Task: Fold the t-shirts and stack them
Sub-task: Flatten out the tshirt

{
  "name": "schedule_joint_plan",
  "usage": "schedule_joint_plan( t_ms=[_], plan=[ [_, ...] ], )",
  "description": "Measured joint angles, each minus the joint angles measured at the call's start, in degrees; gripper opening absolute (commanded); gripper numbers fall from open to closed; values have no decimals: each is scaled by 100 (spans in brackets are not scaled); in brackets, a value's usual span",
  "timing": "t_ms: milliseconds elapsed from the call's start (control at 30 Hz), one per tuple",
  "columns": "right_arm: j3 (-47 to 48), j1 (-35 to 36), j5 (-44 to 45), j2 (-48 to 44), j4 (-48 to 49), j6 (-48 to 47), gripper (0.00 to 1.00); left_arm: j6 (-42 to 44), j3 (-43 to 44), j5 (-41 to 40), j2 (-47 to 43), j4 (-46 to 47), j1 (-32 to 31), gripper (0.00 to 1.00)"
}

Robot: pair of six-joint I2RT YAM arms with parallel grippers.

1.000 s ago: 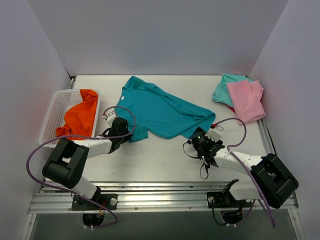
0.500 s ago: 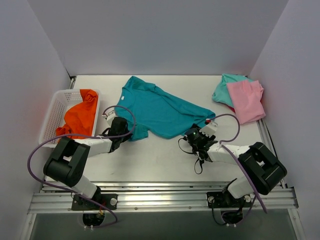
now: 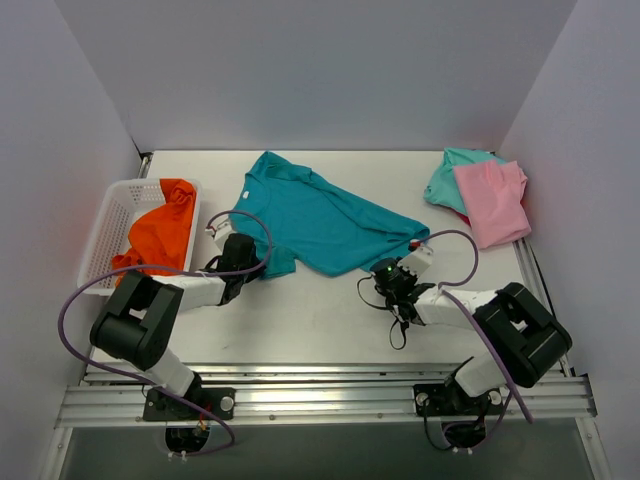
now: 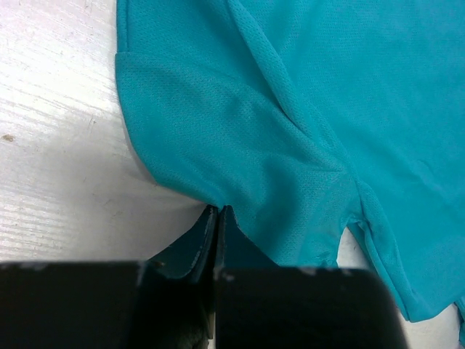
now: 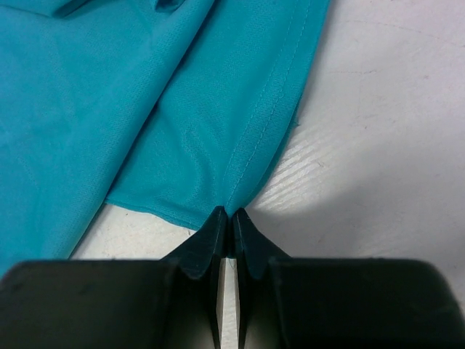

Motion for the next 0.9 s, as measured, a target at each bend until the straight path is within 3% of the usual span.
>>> schedule_joint_plan(
  t_ms=[100, 200, 433, 533, 633, 767, 900],
  plan=[
    [-9, 13, -39, -120, -81, -26, 0, 46, 0, -15, -44, -44, -22, 2],
    [35, 175, 85, -748, -603, -52, 0, 83, -2, -308, -522, -951, -245, 2],
    [1185, 992, 737, -3088, -2057, -275, 0, 59, 448, -1113, -3541, -3407, -1340, 2],
    [1676, 1123, 898, -4199, -2468, -529, 0, 76, 1132, -1364, -4793, -4188, -1674, 2],
    [2133, 1145, 922, -5108, -2712, -881, 0, 175, 2011, -1515, -5335, -4953, -1838, 2],
    [2800, 1141, 750, -5949, -2680, -1488, 0, 457, 3563, -1663, -5252, -5864, -1895, 2],
    [3748, 946, 332, -5960, -2570, -2059, 0, 874, 4835, -1639, -5060, -6301, -1902, 2]
  ],
)
